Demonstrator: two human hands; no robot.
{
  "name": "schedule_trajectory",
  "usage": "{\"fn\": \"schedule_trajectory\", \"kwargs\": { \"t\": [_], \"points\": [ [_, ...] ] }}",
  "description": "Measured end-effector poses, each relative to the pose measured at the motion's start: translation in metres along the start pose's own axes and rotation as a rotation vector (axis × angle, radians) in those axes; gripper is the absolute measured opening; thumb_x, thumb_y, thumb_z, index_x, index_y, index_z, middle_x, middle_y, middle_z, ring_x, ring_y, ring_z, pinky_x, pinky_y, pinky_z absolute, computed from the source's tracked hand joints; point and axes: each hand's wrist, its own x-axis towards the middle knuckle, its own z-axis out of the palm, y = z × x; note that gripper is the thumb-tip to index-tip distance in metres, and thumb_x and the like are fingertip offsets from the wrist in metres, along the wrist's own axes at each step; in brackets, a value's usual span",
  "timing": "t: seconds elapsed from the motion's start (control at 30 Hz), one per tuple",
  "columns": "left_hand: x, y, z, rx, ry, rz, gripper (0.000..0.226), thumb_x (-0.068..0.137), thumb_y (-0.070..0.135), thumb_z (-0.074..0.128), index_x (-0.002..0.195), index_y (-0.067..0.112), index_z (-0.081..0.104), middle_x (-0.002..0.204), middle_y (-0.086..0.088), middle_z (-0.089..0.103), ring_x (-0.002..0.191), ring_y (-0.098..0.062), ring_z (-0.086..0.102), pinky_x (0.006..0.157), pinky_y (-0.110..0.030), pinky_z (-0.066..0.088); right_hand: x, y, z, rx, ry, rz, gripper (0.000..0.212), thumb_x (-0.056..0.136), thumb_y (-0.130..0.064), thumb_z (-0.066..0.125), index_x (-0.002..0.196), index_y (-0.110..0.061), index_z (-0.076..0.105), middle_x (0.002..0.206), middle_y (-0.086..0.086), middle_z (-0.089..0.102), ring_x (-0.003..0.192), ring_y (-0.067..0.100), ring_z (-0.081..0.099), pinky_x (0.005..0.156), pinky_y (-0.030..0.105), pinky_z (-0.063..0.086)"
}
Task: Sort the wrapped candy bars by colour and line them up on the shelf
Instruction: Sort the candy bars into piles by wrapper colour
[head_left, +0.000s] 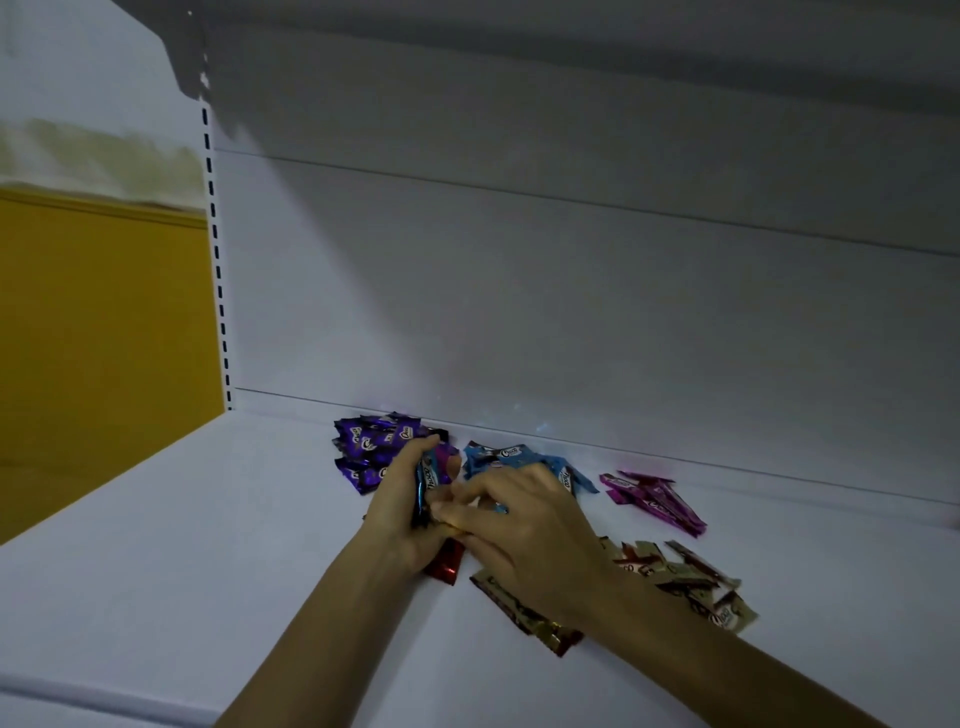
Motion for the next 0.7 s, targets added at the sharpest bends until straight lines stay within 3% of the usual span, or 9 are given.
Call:
{"fn": "schedule_trajectory", "kwargs": {
  "t": [0.13, 0.27, 0.4, 0.47, 0.57, 0.7],
  "points": [
    [0.0, 0.0, 0.001, -0.075, -0.091, 0.05, 0.026, 0.077, 0.027, 0.066, 0.086, 0.004, 0.06, 0.069, -0.008, 0.06, 0.047, -0.01, 0.041, 0.042, -0.017, 0.044, -0.005, 0.002, -0.01, 0.158, 0.099, 0.102, 0.023, 0.09, -0.027, 0.057, 0.108, -0.025, 0.071, 0.097, -0.012, 0.071, 0.091, 0.0, 0.059, 0.083, 0.021, 0.039],
    [-0.006, -0.008, 0.01, -0.013, -0.287, -0.031, 0.035, 0.077, 0.034, 0.061, 0.087, 0.002, 0.057, 0.068, -0.005, 0.059, 0.035, -0.004, 0.033, 0.036, -0.012, 0.031, -0.039, 0.028, -0.037, 0.19, 0.202, 0.316, 0.026, 0.087, -0.031, 0.056, 0.103, -0.02, 0.072, 0.095, -0.012, 0.072, 0.089, -0.007, 0.058, 0.081, 0.022, 0.041],
    [-0.01, -0.032, 0.027, 0.202, -0.391, -0.072, 0.042, 0.077, 0.039, 0.06, 0.097, 0.003, 0.055, 0.061, -0.001, 0.06, 0.033, -0.004, 0.033, 0.034, -0.015, 0.03, -0.101, 0.064, -0.067, 0.09, 0.213, 0.559, 0.015, 0.083, -0.016, 0.069, 0.098, -0.018, 0.074, 0.093, -0.014, 0.068, 0.083, 0.003, 0.064, 0.075, 0.026, 0.048],
    [-0.013, -0.054, 0.041, 0.245, -0.428, -0.104, 0.045, 0.071, 0.039, 0.066, 0.096, 0.002, 0.056, 0.066, -0.002, 0.062, 0.033, -0.005, 0.032, 0.035, -0.017, 0.026, -0.13, 0.075, -0.077, 0.169, 0.2, 0.741, 0.018, 0.082, -0.006, 0.071, 0.095, -0.018, 0.074, 0.091, -0.009, 0.072, 0.083, 0.01, 0.068, 0.076, 0.026, 0.052],
    [-0.014, -0.088, 0.065, 0.27, -0.422, -0.177, 0.051, 0.068, 0.04, 0.067, 0.099, 0.001, 0.056, 0.064, -0.002, 0.058, 0.033, -0.005, 0.031, 0.038, -0.019, 0.021, -0.146, 0.085, -0.084, 0.288, 0.135, 0.932, 0.016, 0.085, -0.008, 0.068, 0.094, -0.018, 0.076, 0.089, -0.01, 0.073, 0.086, 0.008, 0.067, 0.075, 0.013, 0.049],
    [-0.014, -0.118, 0.093, 0.285, -0.414, -0.204, 0.051, 0.072, 0.041, 0.064, 0.103, 0.001, 0.056, 0.076, -0.004, 0.062, 0.034, -0.005, 0.031, 0.037, -0.018, 0.026, -0.147, 0.087, -0.086, 0.164, -0.079, 0.82, 0.012, 0.085, -0.025, 0.068, 0.094, -0.025, 0.076, 0.09, -0.012, 0.07, 0.087, 0.009, 0.061, 0.077, 0.027, 0.046]
  ]
}}
